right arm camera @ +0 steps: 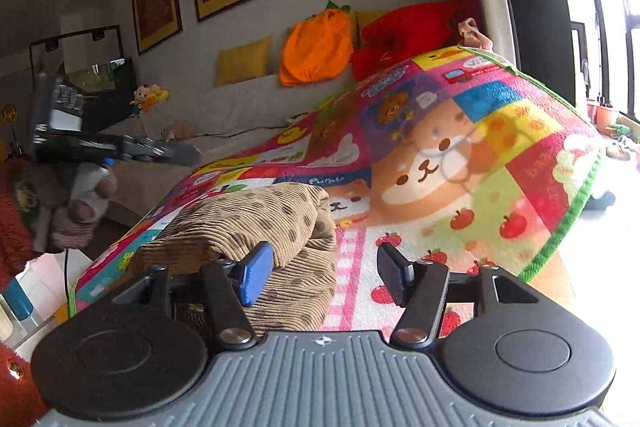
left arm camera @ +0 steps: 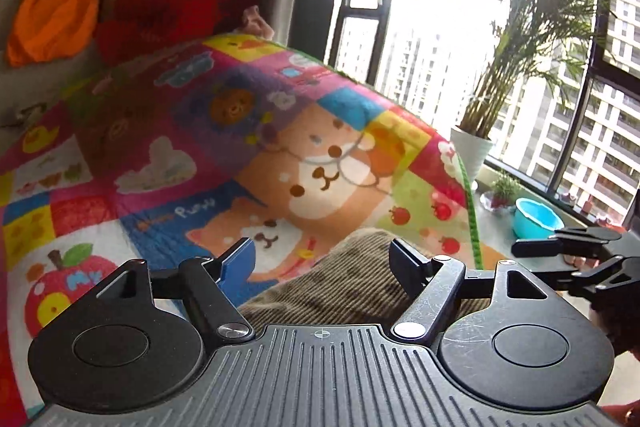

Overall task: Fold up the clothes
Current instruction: 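Fold the lifted dress over onto itself with both tools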

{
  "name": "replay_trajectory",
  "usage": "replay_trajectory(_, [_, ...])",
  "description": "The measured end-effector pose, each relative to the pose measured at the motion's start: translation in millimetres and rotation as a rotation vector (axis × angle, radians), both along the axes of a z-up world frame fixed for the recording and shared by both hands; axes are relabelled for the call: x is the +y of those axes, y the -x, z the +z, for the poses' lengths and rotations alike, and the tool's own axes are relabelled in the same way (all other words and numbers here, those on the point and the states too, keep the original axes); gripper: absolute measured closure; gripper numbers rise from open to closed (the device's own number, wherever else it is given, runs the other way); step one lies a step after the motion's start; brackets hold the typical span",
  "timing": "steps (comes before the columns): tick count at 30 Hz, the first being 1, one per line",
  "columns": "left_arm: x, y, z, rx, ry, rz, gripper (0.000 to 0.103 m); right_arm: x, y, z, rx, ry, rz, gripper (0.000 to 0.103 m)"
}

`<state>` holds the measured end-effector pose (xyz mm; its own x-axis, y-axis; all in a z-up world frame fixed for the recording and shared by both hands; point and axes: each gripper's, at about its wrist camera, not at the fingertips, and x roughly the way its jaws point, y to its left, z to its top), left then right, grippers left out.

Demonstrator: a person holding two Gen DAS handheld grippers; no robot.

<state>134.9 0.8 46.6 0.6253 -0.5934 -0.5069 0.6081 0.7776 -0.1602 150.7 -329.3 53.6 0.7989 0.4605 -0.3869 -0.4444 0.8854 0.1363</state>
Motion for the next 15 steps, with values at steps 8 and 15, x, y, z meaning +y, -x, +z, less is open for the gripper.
replay_trajectory(8, [-34.1,53.8,-42.0,0.054,-0.103,-0.085,0.029,0.6,1.3,15.8,-0.049,-0.023,-0.020,0.037])
replay_trajectory(15, [-27.6,74.9,-46.1,0.061,-0.105,-0.093,0.026,52.3,-23.6,-20.5,0.022,0.171,0.015,0.033])
